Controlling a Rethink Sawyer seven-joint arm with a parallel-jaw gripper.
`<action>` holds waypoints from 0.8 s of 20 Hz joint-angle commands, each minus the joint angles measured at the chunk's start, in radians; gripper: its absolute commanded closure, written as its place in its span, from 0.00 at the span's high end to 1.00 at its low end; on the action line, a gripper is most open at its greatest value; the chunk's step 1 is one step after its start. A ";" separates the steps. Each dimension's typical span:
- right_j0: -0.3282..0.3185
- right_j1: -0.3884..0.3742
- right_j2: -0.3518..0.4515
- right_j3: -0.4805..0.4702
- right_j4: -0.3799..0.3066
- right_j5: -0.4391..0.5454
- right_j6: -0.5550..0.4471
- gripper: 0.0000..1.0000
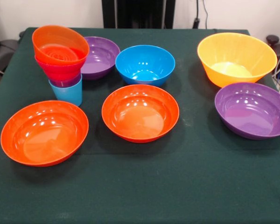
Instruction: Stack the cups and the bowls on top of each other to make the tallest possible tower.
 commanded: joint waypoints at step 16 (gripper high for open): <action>0.135 0.041 -0.357 0.193 -0.115 -0.314 0.249 1.00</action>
